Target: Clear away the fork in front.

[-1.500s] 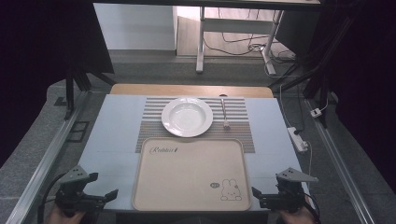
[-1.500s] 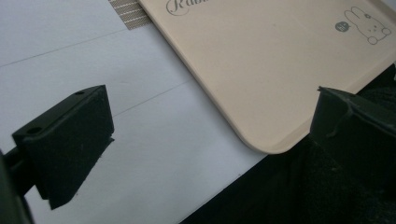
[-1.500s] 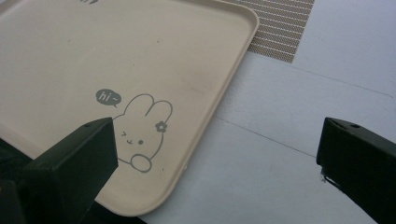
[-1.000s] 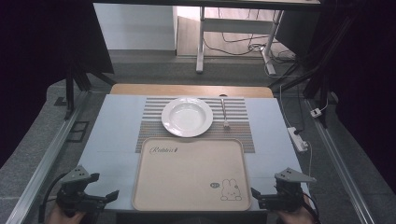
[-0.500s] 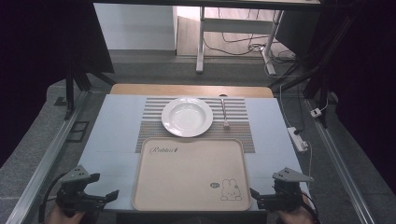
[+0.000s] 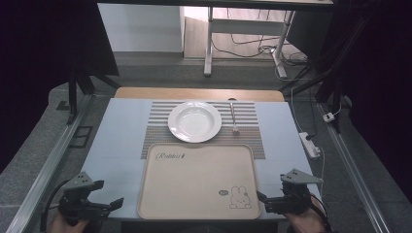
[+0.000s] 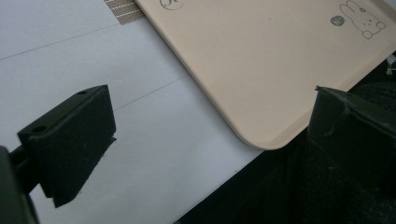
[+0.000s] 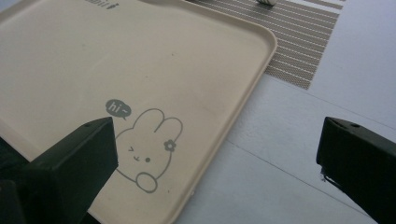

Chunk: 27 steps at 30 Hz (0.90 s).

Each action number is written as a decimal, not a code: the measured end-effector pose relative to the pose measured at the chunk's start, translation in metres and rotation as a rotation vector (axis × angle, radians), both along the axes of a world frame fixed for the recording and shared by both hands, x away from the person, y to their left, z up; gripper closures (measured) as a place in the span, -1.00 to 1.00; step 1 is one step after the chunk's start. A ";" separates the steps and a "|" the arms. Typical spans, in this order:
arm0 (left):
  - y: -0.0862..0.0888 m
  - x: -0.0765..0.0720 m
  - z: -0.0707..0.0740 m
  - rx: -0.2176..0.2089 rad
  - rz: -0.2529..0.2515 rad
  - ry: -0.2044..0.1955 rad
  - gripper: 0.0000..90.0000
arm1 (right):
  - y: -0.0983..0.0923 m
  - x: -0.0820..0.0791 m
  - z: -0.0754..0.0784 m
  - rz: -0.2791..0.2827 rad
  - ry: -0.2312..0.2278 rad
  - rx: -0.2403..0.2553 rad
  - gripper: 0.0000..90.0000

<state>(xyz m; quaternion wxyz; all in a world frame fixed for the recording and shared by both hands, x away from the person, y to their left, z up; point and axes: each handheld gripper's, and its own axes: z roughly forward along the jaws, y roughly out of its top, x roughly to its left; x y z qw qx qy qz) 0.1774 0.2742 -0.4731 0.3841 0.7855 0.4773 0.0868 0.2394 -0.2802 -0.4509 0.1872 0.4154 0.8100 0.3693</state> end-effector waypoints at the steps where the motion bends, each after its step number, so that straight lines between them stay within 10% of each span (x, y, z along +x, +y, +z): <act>1: 0.000 0.000 0.000 0.000 -0.001 0.001 -0.97 | 0.000 0.002 0.000 0.004 0.006 0.005 -1.00; 27: 0.000 0.001 0.000 -0.003 0.002 0.008 -0.98 | 0.023 0.046 -0.005 0.072 -0.007 -0.033 -1.00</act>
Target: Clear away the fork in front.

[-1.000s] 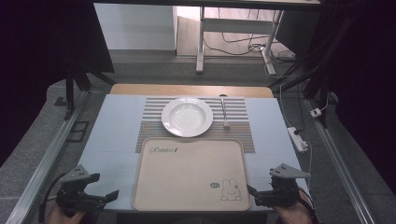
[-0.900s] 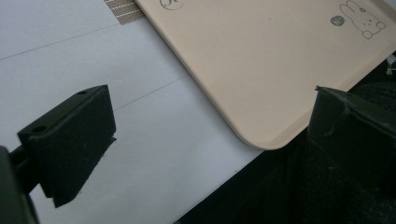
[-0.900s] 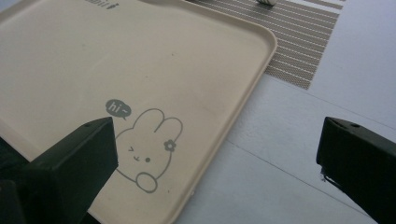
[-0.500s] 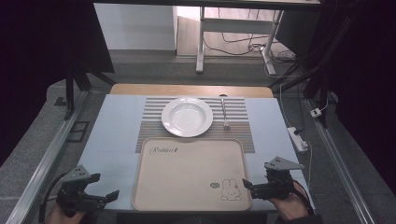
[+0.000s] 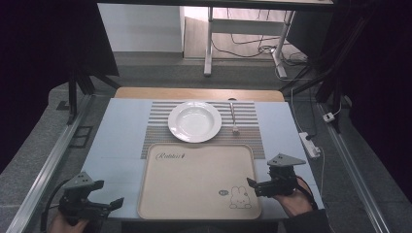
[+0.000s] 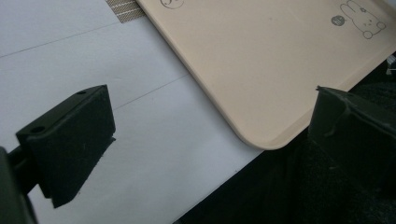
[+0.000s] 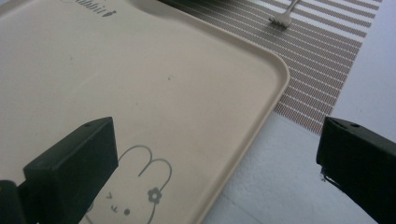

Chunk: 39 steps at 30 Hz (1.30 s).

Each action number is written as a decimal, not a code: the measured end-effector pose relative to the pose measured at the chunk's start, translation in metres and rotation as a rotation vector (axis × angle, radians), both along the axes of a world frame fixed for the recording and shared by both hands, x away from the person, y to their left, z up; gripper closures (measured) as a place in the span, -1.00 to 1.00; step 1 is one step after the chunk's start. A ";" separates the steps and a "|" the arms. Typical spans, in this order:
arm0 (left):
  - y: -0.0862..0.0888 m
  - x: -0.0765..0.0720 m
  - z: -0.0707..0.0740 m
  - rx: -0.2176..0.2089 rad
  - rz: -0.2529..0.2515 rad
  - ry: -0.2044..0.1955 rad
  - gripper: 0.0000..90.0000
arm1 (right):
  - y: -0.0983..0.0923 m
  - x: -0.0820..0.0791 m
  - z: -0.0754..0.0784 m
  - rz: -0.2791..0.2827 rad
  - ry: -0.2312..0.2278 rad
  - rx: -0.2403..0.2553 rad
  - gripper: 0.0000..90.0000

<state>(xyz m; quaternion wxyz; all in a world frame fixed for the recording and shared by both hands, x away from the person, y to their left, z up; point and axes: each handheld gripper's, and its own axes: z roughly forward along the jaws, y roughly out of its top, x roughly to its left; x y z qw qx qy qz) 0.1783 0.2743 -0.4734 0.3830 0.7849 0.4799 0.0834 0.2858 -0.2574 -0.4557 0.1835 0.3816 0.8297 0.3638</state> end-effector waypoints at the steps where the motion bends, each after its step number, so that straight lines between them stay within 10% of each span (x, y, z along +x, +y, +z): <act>1: 0.000 0.000 0.000 0.000 0.000 0.000 -0.98 | 0.001 0.002 0.000 -0.001 -0.001 0.002 -1.00; 23: 0.001 0.001 0.000 -0.006 0.006 0.007 -0.99 | 0.021 0.063 -0.007 -0.034 -0.042 0.033 -1.00; 39: 0.001 0.001 0.000 -0.005 0.004 0.008 -0.99 | 0.042 0.120 -0.021 -0.059 -0.027 -0.121 -1.00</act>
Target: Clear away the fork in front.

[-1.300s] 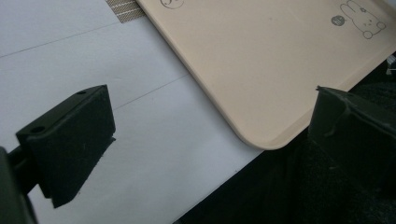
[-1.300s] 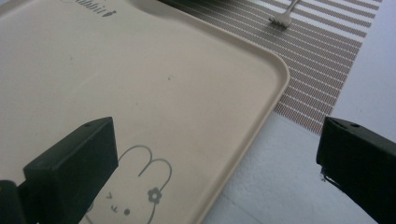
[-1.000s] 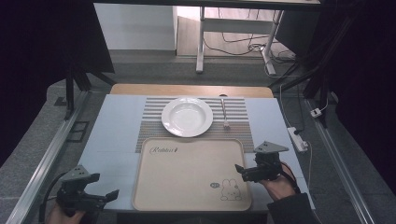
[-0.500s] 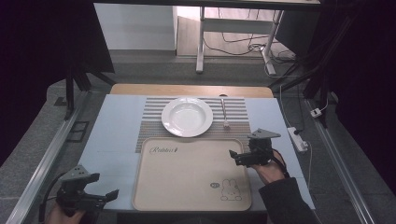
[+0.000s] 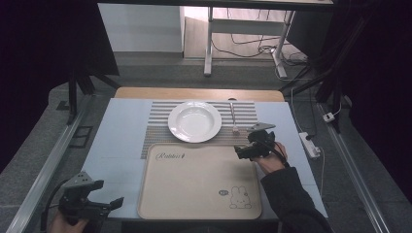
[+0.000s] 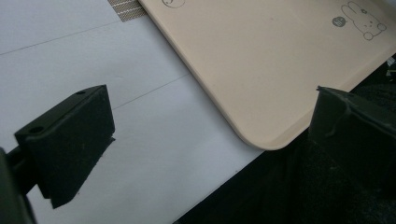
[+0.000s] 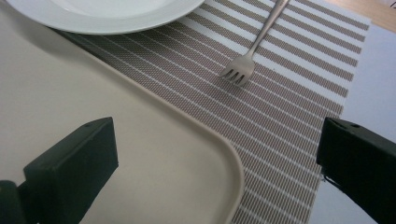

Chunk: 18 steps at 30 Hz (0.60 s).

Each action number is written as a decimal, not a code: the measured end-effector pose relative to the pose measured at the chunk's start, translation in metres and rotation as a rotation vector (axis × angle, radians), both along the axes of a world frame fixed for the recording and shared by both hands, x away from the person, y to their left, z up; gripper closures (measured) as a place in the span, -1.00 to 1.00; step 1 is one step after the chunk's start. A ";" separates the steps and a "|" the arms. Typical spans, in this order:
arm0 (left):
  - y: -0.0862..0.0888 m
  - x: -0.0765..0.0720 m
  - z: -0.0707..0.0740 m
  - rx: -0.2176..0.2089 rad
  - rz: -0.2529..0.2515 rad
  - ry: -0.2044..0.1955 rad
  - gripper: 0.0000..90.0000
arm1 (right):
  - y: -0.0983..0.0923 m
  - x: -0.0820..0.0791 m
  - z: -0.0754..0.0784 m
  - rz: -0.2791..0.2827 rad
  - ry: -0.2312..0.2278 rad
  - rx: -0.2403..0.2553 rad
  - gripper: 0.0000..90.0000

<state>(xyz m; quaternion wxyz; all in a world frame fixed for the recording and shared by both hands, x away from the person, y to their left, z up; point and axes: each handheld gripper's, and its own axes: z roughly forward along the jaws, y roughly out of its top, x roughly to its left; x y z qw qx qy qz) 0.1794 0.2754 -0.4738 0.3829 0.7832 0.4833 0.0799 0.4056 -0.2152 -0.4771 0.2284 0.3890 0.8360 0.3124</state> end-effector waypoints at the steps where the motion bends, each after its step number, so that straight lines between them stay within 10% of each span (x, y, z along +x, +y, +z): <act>1: 0.000 0.000 0.000 0.000 0.000 0.000 -0.99 | 0.000 0.000 0.000 0.000 0.000 0.000 -1.00; 8: 0.000 0.000 0.000 -0.001 -0.002 0.001 -0.99 | 0.009 0.031 -0.006 -0.020 -0.001 -0.060 -1.00; 18: 0.000 0.001 0.000 -0.002 -0.001 0.004 -0.98 | 0.025 0.057 -0.018 0.034 -0.051 -0.274 -0.96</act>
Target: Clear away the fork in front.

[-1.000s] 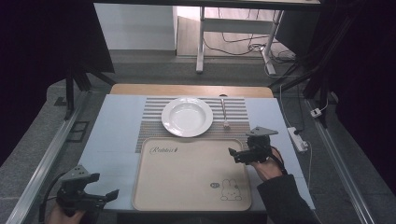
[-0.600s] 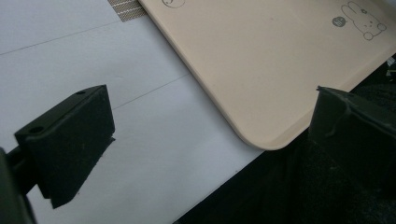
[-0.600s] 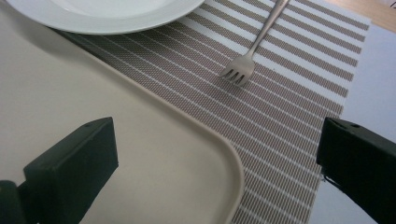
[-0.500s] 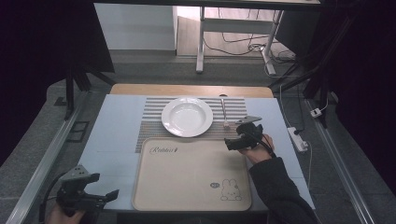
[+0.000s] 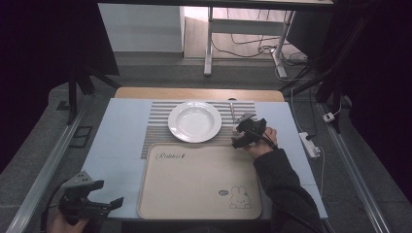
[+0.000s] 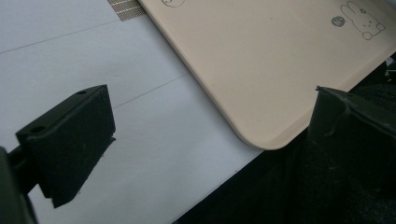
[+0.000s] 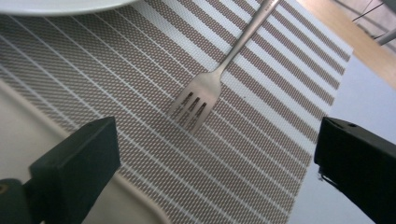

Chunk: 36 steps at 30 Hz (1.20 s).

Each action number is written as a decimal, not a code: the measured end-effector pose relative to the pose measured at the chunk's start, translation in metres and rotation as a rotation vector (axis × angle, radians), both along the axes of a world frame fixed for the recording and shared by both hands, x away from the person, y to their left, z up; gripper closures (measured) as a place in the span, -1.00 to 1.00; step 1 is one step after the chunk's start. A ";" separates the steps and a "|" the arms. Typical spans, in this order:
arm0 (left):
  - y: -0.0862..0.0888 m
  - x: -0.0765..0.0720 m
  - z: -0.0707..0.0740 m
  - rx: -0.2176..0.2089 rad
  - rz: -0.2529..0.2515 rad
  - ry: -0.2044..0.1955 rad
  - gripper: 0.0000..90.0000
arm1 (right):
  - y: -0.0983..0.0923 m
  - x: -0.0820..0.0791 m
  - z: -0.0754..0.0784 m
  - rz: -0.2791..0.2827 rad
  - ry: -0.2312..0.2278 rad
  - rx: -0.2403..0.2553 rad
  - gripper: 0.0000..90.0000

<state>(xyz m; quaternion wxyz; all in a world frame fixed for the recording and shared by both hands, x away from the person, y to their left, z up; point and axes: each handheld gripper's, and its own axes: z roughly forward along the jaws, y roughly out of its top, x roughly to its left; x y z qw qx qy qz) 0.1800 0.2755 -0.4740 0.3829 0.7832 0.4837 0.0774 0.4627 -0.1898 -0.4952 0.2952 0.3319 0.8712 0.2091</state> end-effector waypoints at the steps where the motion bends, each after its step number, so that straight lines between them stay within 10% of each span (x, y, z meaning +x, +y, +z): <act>1: 0.000 0.000 0.000 0.001 -0.001 0.000 -0.98 | 0.002 0.001 -0.001 0.007 -0.007 -0.024 -0.93; 15: 0.000 0.000 0.000 0.005 -0.006 0.001 -0.97 | 0.021 0.009 -0.014 0.112 -0.044 -0.213 -0.16; 23: -0.001 0.000 0.000 0.006 -0.008 0.002 -0.96 | 0.029 0.011 -0.017 0.149 -0.016 -0.237 0.48; 36: -0.001 0.000 0.000 0.010 -0.014 0.001 -0.95 | 0.027 0.009 -0.016 0.117 -0.057 -0.287 0.97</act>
